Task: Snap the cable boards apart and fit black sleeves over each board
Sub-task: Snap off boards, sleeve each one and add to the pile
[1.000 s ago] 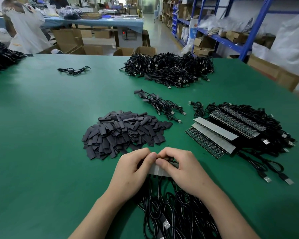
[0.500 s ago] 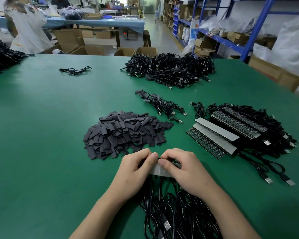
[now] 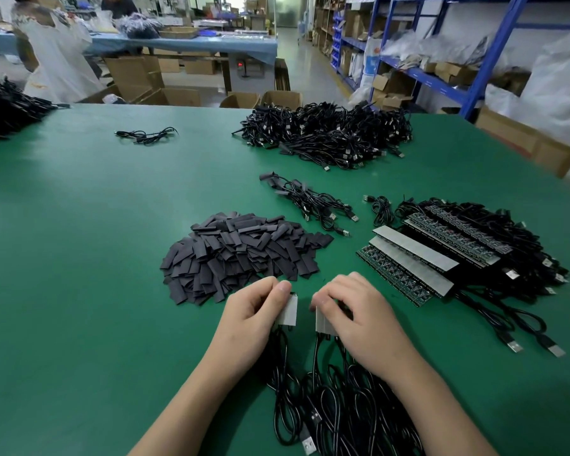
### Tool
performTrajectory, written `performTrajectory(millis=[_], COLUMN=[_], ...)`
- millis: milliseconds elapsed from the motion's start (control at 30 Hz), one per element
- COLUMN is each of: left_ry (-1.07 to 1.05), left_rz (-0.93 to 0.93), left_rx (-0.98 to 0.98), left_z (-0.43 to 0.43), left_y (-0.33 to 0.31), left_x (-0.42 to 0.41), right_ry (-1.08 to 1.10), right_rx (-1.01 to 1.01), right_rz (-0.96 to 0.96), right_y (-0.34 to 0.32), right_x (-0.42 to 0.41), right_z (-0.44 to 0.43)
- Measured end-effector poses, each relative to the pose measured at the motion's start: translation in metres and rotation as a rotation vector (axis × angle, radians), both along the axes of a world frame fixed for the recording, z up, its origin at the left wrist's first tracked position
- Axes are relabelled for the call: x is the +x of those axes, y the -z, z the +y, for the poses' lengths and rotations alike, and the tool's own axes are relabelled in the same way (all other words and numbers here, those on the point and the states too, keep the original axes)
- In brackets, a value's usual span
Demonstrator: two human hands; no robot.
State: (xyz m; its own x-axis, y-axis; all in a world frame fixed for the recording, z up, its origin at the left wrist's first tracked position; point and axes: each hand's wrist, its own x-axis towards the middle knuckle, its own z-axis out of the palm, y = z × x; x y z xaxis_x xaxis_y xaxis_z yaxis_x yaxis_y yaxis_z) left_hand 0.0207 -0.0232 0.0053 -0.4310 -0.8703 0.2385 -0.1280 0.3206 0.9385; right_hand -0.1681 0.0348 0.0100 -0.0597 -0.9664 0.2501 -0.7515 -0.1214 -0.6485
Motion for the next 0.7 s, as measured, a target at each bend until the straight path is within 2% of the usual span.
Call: performTrajectory(millis=[100,400,567,700], left_ry=[-0.024,0.003,0.018,0.016], left_rz=[-0.039,-0.005,0.041,0.095], left_rx=[-0.092,-0.166,-0.135,-0.128], left_z=[0.003,0.007,0.009,0.011], left_y=[0.001,0.003,0.003,0.003], left_x=[-0.003,-0.010,-0.014,-0.016], right_ry=[-0.027,-0.143,-0.257,-0.282], right_rx=[-0.080,-0.015,0.142,0.131], right_rz=[0.005,-0.207,-0.457,-0.578], right_y=[-0.001,-0.005,-0.004,-0.002], right_x=[0.005,0.017,0.018,0.021], right_z=[0.000,0.001,0.004,0.002])
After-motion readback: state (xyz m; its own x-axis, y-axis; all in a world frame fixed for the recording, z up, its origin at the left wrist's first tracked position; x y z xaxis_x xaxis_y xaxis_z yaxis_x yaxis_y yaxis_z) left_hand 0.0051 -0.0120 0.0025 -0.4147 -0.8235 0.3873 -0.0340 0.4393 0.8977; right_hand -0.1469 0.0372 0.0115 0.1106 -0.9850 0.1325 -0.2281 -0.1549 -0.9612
